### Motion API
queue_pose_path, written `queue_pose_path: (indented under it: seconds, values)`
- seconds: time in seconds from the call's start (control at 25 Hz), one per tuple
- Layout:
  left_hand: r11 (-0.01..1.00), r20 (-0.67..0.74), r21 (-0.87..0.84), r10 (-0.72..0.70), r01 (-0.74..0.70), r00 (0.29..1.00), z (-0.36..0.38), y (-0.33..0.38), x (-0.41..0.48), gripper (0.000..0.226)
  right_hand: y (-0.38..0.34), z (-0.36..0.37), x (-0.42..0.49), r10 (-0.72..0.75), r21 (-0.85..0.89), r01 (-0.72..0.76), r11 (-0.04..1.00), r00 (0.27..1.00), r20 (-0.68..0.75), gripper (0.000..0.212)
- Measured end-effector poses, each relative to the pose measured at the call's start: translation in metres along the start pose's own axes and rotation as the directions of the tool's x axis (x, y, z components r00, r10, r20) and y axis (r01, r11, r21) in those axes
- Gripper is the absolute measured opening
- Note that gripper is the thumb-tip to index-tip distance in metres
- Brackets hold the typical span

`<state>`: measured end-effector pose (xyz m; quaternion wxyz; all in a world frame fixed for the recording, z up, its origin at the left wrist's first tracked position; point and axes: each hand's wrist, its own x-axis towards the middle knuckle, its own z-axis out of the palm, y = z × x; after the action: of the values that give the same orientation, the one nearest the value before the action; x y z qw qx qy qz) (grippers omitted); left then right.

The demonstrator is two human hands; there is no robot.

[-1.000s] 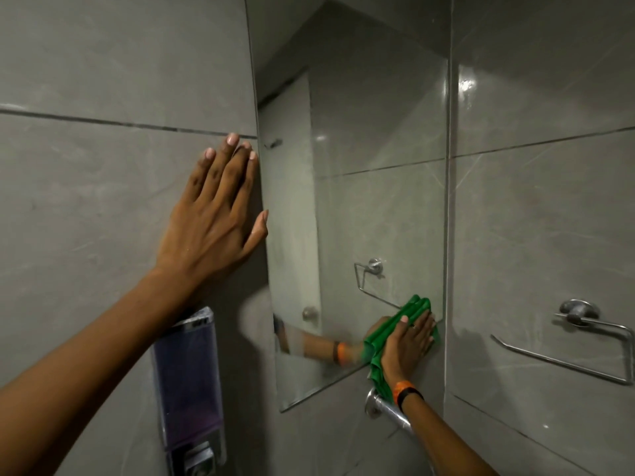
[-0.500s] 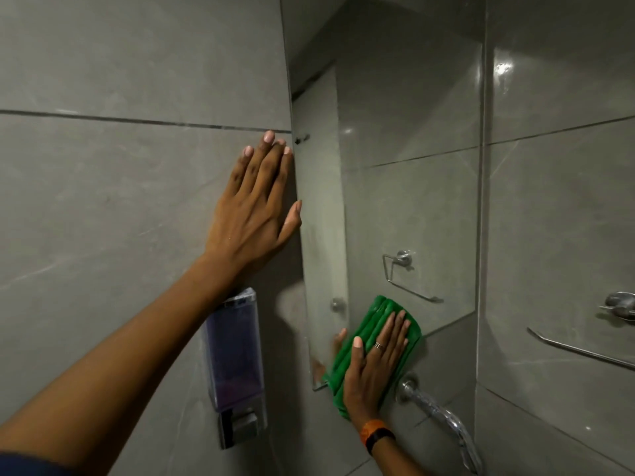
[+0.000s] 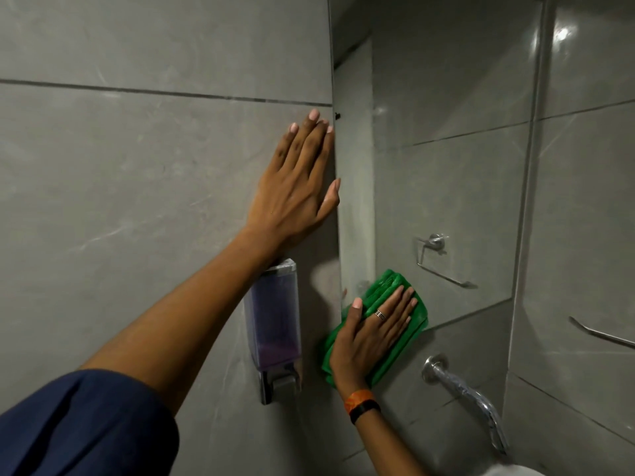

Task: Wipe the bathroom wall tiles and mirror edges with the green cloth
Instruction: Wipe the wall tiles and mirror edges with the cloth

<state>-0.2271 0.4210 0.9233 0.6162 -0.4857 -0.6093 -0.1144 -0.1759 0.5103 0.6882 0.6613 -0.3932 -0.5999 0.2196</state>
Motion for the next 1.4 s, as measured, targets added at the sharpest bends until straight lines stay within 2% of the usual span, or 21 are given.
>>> queue_pose_path:
  seconds: [0.28,0.52,0.64,0.84,1.2,1.4]
  values:
    - [0.995,-0.016,-0.101,-0.002,0.0,1.0,-0.007,-0.001,0.0,0.069,-0.076,-0.001,0.054,-0.073,0.003,0.073,0.997,0.996,-0.056,0.081]
    - [0.974,-0.05,-0.219,-0.079,0.066,0.996,-0.017,0.0,0.002,0.067,-0.154,-0.003,0.111,-0.132,-0.006,0.132,0.991,0.987,-0.092,0.084]
    - [0.971,-0.062,-0.229,-0.084,0.068,0.994,-0.019,-0.005,0.006,0.066,-0.188,-0.002,0.139,-0.151,0.025,0.154,0.988,0.983,-0.101,0.084]
    - [0.974,-0.121,-0.211,-0.109,0.082,0.987,-0.022,-0.015,0.023,0.065,-0.24,0.0,0.186,-0.227,-0.018,0.226,0.974,0.971,-0.078,0.081]
    - [0.985,-0.16,-0.109,-0.153,0.137,0.975,-0.034,-0.05,0.063,0.065,-0.308,-0.003,0.243,-0.364,0.144,0.374,0.916,0.927,-0.091,0.073]
    - [0.977,-0.166,-0.143,-0.178,0.155,0.97,-0.038,-0.058,0.075,0.065,-0.332,-0.007,0.27,-0.449,0.165,0.455,0.875,0.891,-0.073,0.066]
